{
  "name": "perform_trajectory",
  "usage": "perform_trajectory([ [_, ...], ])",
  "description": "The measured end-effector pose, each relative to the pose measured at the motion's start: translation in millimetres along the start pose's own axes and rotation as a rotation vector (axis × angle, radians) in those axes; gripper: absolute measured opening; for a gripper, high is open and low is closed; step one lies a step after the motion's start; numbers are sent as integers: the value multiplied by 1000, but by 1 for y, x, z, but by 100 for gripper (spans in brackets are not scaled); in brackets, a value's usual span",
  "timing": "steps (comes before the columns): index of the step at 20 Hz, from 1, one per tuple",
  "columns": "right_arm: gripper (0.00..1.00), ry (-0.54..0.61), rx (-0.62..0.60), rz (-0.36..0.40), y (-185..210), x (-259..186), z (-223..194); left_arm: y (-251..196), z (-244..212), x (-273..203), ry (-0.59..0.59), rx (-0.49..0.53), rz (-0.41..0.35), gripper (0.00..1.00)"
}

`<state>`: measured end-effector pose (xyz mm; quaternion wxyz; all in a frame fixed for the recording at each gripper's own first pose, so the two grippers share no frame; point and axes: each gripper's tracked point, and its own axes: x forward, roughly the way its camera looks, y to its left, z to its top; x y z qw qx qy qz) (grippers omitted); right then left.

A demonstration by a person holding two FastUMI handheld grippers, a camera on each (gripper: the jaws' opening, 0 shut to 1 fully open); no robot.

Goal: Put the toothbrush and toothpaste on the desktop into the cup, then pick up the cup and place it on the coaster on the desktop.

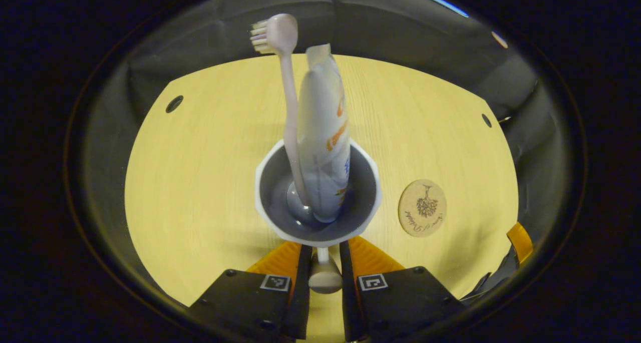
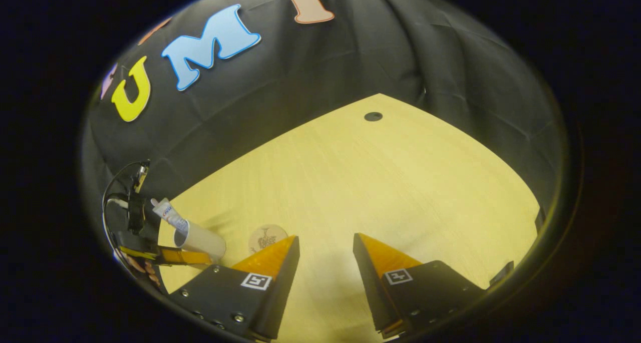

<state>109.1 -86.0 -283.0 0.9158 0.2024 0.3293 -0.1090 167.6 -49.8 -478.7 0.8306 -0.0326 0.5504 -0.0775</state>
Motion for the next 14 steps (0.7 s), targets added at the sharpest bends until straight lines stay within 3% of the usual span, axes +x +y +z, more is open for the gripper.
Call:
perform_trajectory([
  [7, 67, -9, -6, 3, -5, -7, 1, -22, -2, -3, -14, 6, -25, 35],
  [14, 66, -25, 17, -14, -25, -17, 0, -70, 1, -12, -44, 121, -43, 35],
])
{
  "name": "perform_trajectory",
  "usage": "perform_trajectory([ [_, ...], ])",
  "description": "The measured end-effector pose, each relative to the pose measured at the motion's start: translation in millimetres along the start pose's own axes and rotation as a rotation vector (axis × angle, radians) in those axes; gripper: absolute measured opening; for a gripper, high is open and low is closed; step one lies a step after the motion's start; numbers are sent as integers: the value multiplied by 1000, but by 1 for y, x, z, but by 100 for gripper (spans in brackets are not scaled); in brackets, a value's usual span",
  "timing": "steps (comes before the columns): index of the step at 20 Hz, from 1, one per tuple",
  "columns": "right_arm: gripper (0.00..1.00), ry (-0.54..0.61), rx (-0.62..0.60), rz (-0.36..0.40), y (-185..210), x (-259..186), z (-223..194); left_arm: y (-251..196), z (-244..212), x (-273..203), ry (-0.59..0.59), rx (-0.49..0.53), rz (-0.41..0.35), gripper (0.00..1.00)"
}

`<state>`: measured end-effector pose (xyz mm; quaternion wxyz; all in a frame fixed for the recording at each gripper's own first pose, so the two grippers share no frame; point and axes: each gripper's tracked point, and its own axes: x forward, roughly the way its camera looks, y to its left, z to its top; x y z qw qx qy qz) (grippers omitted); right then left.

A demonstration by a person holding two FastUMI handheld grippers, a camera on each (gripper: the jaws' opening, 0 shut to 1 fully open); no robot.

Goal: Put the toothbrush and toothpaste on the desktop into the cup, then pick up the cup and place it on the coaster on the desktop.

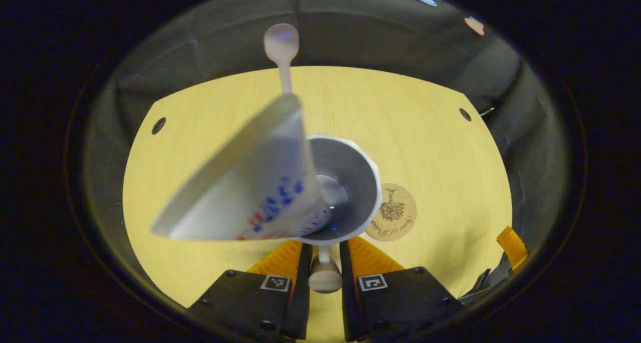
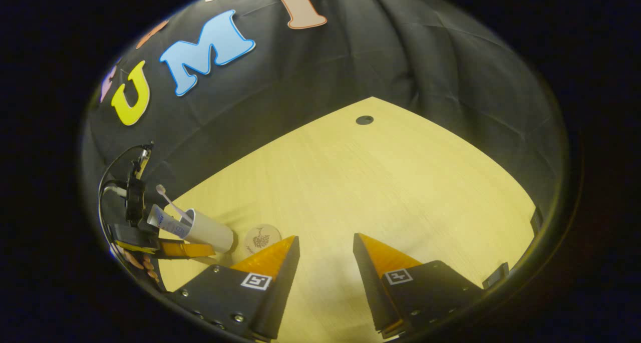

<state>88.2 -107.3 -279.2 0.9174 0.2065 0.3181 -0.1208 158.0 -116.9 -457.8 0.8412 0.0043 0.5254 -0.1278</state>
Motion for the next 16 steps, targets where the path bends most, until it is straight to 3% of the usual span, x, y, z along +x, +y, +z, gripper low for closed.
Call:
perform_trajectory([
  [4, 66, -10, 25, -10, -13, -6, 1, -32, 1, -6, -6, 53, -22, 35],
  [5, 66, -13, 30, -13, -16, -7, 1, -41, 1, -6, -6, 63, -31, 40],
  [8, 67, -22, 47, -23, -28, -13, 2, -64, -3, -5, 3, 89, -45, 41],
  [16, 67, -38, 99, -61, -66, -29, 1, -90, -24, 8, 36, 112, -38, 40],
])
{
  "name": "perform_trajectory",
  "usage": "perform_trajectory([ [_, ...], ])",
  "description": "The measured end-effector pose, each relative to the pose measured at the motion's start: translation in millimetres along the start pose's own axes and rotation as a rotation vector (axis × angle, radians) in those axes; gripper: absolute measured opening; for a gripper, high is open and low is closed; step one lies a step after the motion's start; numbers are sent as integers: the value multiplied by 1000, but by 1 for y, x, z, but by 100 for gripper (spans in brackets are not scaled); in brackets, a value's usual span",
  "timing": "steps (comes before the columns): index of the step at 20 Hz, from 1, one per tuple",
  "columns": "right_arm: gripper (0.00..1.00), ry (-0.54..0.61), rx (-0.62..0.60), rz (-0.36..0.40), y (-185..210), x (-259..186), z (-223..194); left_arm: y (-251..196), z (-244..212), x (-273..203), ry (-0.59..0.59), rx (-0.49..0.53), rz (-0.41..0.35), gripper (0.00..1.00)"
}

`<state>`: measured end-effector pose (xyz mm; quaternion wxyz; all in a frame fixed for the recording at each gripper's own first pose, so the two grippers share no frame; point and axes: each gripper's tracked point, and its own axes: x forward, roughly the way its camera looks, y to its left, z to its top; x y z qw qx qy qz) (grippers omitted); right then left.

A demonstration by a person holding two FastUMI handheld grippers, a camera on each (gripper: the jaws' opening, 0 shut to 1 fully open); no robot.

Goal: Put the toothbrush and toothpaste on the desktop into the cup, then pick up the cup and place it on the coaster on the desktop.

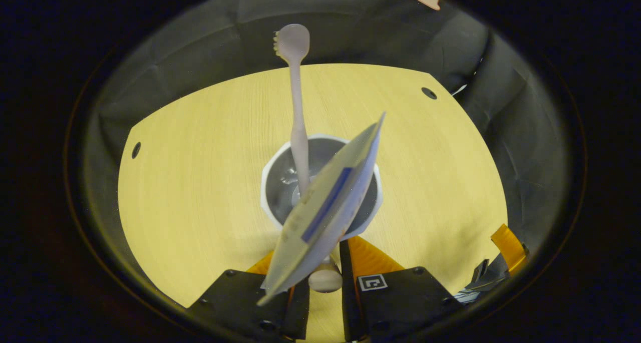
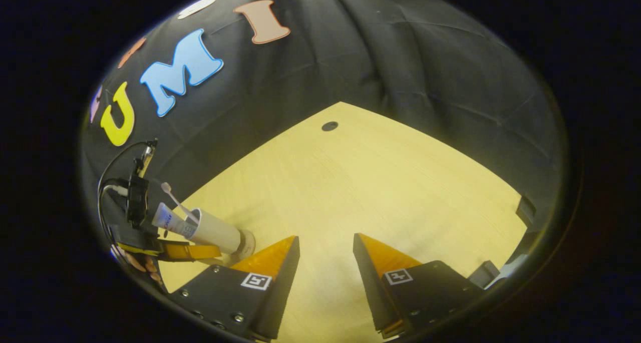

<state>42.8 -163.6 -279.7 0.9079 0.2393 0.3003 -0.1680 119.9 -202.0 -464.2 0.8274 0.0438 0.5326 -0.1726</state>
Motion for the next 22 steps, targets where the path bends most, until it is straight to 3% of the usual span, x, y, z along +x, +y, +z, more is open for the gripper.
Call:
perform_trajectory([
  [15, 67, 5, 27, -23, -43, -11, 2, -15, -21, 16, -19, -22, 69, 40],
  [19, 66, 5, 25, -18, -44, -13, 4, -7, -39, 22, 10, -69, 87, 54],
  [20, 66, 3, 22, -17, -44, -13, 5, -6, -39, 21, 4, -73, 92, 55],
  [21, 66, 4, 20, -15, -44, -12, 5, -5, -39, 18, -3, -72, 93, 50],
  [22, 66, 6, 20, -11, -43, -11, 5, -6, -40, 16, -7, -71, 87, 53],
])
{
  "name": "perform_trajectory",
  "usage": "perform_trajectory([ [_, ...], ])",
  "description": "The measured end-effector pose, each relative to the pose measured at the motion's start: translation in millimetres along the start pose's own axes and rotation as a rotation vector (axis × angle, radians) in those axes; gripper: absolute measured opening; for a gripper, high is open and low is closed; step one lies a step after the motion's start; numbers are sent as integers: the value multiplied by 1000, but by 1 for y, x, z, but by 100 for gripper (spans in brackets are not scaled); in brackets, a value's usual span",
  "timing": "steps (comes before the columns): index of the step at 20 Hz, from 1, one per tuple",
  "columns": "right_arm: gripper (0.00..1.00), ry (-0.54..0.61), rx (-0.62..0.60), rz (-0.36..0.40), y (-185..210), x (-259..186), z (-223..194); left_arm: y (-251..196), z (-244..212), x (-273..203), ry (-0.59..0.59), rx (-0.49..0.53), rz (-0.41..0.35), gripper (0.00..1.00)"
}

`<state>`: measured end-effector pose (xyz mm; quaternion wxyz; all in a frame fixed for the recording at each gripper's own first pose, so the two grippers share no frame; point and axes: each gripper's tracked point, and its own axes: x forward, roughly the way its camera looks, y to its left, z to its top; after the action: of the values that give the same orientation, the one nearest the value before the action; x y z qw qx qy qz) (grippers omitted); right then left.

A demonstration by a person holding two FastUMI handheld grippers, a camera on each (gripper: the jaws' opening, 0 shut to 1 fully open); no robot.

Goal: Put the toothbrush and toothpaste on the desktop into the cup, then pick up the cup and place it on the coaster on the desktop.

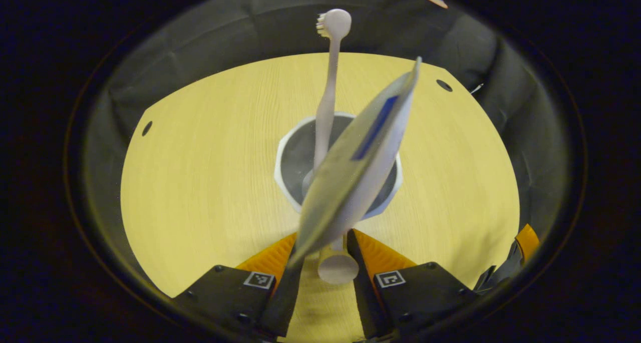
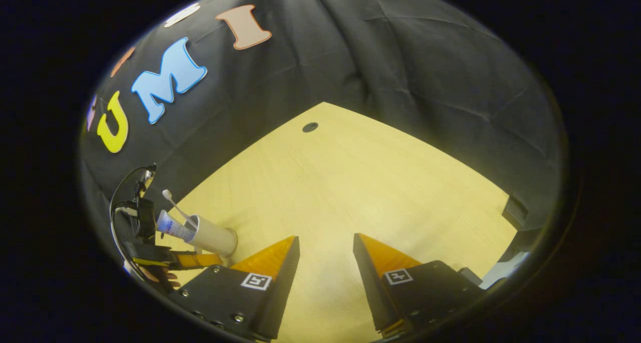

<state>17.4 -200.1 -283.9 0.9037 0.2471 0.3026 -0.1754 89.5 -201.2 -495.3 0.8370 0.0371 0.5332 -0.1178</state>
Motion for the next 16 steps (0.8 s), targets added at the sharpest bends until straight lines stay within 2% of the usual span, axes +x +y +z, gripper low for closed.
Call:
perform_trajectory([
  [2, 66, 3, -2, 8, 2, 0, -1, -4, 1, -10, -14, 4, -14, 60],
  [4, 67, 7, -8, 25, 10, -1, -3, -4, -1, -21, -32, 2, -27, 60],
  [5, 66, 7, -16, 36, 15, 0, -3, -4, -2, -28, -43, 0, -32, 55],
  [6, 57, 6, -27, 48, 22, 0, -2, -1, -2, -35, -52, -2, -35, 60],
  [7, 67, 4, -40, 61, 29, -1, -2, 1, -4, -42, -62, -5, -42, 60],
  [10, 67, -4, -82, 104, 52, -5, -1, 10, -8, -60, -87, -24, -57, 63],
  [11, 57, -8, -96, 120, 61, -5, 0, 13, -9, -66, -96, -31, -63, 66],
  [12, 67, -11, -109, 135, 69, -8, -1, 15, -10, -72, -104, -36, -64, 67],
  [13, 67, -15, -124, 148, 77, -11, -1, 19, -10, -79, -116, -38, -60, 67],
  [14, 67, -20, -139, 161, 85, -13, 0, 24, -10, -86, -131, -38, -55, 79],
  [15, 67, -26, -156, 175, 93, -16, -1, 29, -9, -93, -147, -38, -51, 66],
  [16, 67, -30, -173, 188, 101, -21, -3, 34, -7, -101, -165, -41, -48, 66],
])
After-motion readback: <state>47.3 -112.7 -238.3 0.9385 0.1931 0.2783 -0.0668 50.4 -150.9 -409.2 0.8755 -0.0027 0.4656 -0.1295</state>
